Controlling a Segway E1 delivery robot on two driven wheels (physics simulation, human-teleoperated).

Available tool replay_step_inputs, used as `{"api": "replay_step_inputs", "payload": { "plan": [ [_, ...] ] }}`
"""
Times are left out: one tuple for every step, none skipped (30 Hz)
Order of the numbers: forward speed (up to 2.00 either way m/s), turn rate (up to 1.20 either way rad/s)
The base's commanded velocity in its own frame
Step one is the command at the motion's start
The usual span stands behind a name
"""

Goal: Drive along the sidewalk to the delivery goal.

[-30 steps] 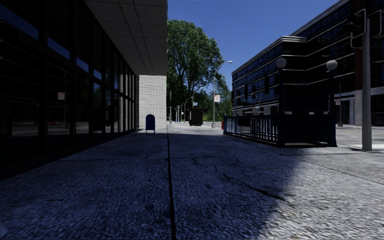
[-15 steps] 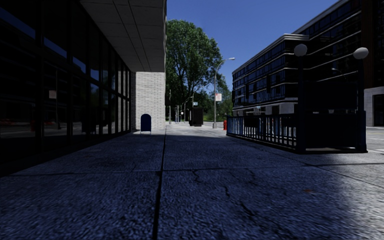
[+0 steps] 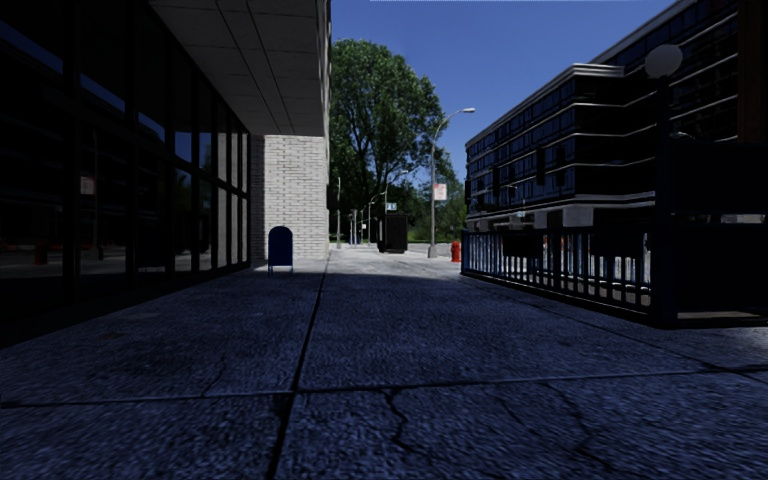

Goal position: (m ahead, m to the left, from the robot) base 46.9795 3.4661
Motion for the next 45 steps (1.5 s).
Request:
{"api": "replay_step_inputs", "payload": {
  "plan": [
    [2.0, 0.0],
    [2.0, 0.0],
    [2.0, 0.0],
    [2.0, 0.0],
    [2.0, 0.0],
    [2.0, 0.0],
    [2.0, 0.0],
    [2.0, 0.0],
    [2.0, 0.0],
    [2.0, 0.0],
    [2.0, 0.0],
    [2.0, 0.0],
    [2.0, 0.0],
    [2.0, 0.0],
    [2.0, 0.0],
    [2.0, 0.0],
    [2.0, 0.0],
    [2.0, 0.0],
    [2.0, 0.0],
    [2.0, 0.0],
    [2.0, 0.0],
    [2.0, 0.0],
    [2.0, 0.0],
    [2.0, 0.0],
    [2.0, 0.0],
    [2.0, 0.0],
    [2.0, 0.0],
    [2.0, 0.0],
    [2.0, 0.0],
    [2.0, 0.0],
    [2.0, 0.0],
    [2.0, 0.0],
    [2.0, 0.0],
    [2.0, 0.0],
    [2.0, 0.0],
    [2.0, 0.0],
    [2.0, 0.0],
    [2.0, 0.0],
    [2.0, 0.0],
    [2.0, 0.0],
    [2.0, 0.0],
    [2.0, 0.0],
    [2.0, 0.0],
    [2.0, 0.0],
    [2.0, 0.0]
  ]
}}
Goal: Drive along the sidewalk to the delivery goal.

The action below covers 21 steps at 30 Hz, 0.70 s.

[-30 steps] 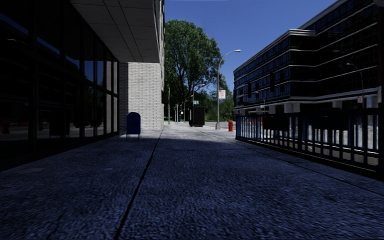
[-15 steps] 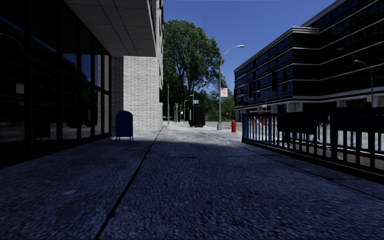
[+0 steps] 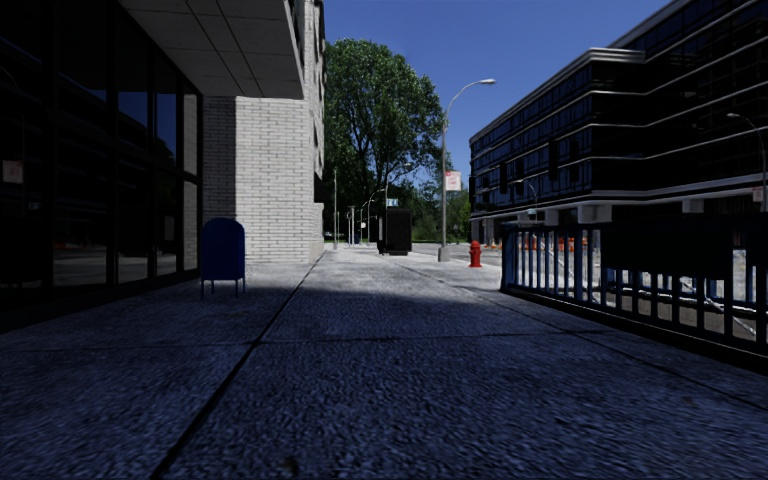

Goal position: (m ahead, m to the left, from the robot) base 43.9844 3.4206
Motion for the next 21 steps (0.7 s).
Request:
{"api": "replay_step_inputs", "payload": {
  "plan": [
    [2.0, 0.0],
    [2.0, 0.0],
    [2.0, 0.0],
    [2.0, 0.0],
    [2.0, 0.0],
    [2.0, 0.0],
    [2.0, 0.0],
    [2.0, 0.0],
    [2.0, 0.0],
    [2.0, 0.0],
    [2.0, 0.0],
    [2.0, 0.0],
    [2.0, 0.0],
    [2.0, 0.0],
    [2.0, 0.0],
    [2.0, 0.0],
    [2.0, 0.0],
    [2.0, 0.0],
    [2.0, 0.0],
    [2.0, 0.0],
    [2.0, 0.0]
  ]
}}
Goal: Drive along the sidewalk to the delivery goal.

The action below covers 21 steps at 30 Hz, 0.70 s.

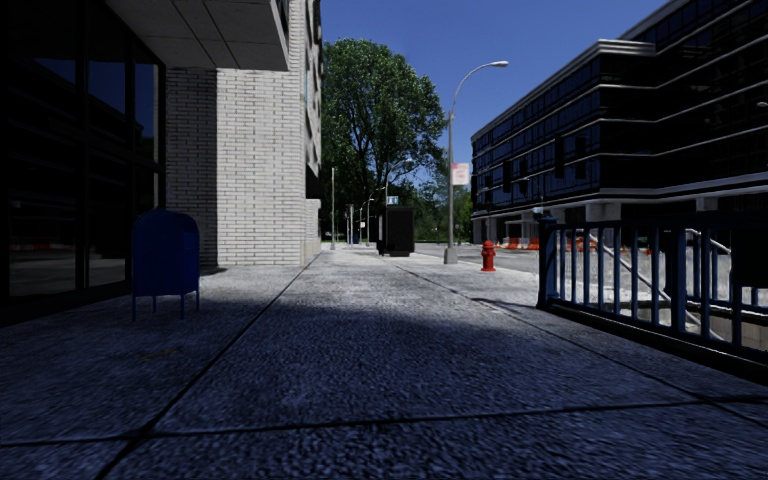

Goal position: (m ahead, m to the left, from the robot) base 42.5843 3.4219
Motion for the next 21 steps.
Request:
{"api": "replay_step_inputs", "payload": {
  "plan": [
    [2.0, 0.0],
    [2.0, 0.0],
    [2.0, 0.0],
    [2.0, 0.0],
    [2.0, 0.0],
    [2.0, 0.0],
    [2.0, 0.0],
    [2.0, 0.0],
    [2.0, 0.0],
    [2.0, 0.0],
    [2.0, 0.0],
    [2.0, 0.0],
    [2.0, 0.0],
    [2.0, 0.0],
    [2.0, 0.0],
    [2.0, 0.13],
    [2.0, 0.13],
    [2.0, 0.64],
    [2.0, 0.85],
    [2.0, 0.92],
    [2.0, 0.51]
  ]
}}
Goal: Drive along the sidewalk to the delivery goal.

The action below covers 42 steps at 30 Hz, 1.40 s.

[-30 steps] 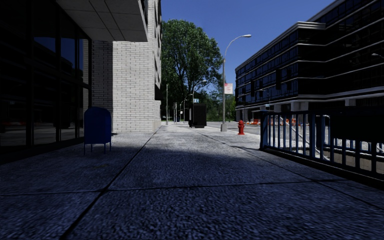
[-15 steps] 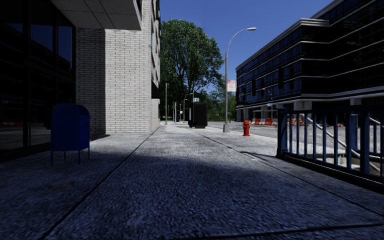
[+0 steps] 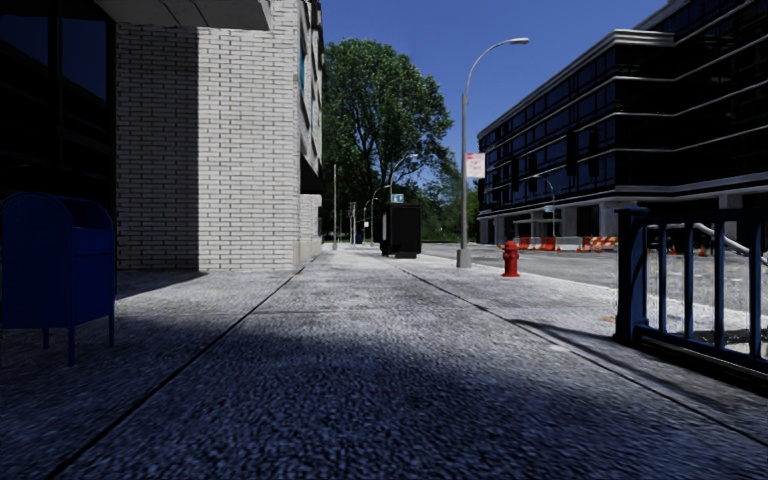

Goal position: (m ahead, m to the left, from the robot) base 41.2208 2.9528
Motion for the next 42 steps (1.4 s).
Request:
{"api": "replay_step_inputs", "payload": {
  "plan": [
    [2.0, 0.02],
    [2.0, 0.0],
    [2.0, 0.0],
    [2.0, 0.0],
    [2.0, 0.0],
    [2.0, 0.0],
    [2.0, 0.0],
    [2.0, 0.0],
    [2.0, 0.0],
    [2.0, 0.0],
    [2.0, 0.0],
    [2.0, 0.0],
    [2.0, 0.0],
    [2.0, 0.0],
    [2.0, 0.19],
    [2.0, 0.46],
    [2.0, 0.74],
    [2.0, 0.82],
    [2.0, 0.82],
    [2.0, 0.81],
    [2.0, 0.31],
    [2.0, 0.07],
    [2.0, 0.01],
    [2.0, 0.0],
    [2.0, 0.0],
    [2.0, 0.0],
    [2.0, 0.0],
    [2.0, 0.0],
    [2.0, 0.0],
    [2.0, 0.0],
    [2.0, 0.0],
    [2.0, 0.0],
    [2.0, 0.0],
    [2.0, 0.0],
    [2.0, 0.0],
    [2.0, 0.0],
    [2.0, 0.0],
    [2.0, 0.04],
    [2.0, 0.3],
    [2.0, 0.71],
    [2.0, 0.71],
    [2.0, 0.88]
  ]
}}
